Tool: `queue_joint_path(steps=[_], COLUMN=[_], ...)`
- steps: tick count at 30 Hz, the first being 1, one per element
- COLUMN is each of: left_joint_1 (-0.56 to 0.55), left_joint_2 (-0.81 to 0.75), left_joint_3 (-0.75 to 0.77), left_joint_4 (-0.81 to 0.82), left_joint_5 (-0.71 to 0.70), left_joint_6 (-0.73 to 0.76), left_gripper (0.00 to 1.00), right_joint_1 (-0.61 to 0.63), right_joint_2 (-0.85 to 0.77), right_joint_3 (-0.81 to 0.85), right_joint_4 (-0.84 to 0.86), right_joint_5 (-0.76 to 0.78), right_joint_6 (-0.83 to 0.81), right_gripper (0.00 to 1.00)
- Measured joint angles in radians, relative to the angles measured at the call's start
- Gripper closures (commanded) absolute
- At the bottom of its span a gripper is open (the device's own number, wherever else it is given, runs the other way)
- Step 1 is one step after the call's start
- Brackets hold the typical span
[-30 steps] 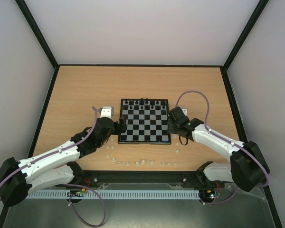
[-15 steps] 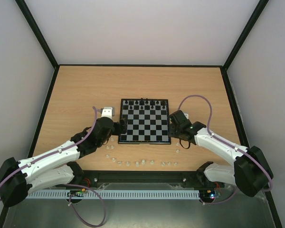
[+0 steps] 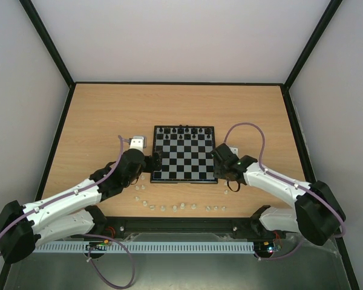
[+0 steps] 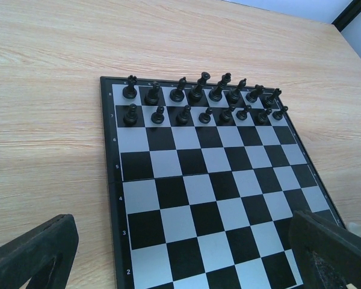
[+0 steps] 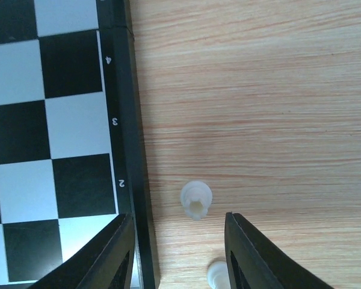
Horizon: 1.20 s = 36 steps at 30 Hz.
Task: Set up the chess pieces on the board
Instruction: Pick up the chess piece at the center of the board.
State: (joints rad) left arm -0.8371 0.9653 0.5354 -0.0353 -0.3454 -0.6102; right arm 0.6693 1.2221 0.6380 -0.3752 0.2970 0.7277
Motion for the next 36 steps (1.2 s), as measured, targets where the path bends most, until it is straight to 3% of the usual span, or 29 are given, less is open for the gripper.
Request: queue_joint_path(steps=[11, 36], left_joint_1=[0.000, 0.000], left_joint_2=[0.000, 0.024], left_joint_3=[0.000, 0.000], left_joint_4=[0.001, 0.020], left_joint_5=[0.024, 0.031], left_joint_6=[0.000, 0.000], left_gripper=[0.01, 0.01], right_joint_1=[0.021, -0.002], right_joint_2=[0.069, 0.109], right_joint_3=[0.000, 0.003], right_joint_4=[-0.021, 0.031], right_joint_5=[0.051, 0.058], right_joint_6=[0.025, -0.017], right_gripper=[0.69, 0.78])
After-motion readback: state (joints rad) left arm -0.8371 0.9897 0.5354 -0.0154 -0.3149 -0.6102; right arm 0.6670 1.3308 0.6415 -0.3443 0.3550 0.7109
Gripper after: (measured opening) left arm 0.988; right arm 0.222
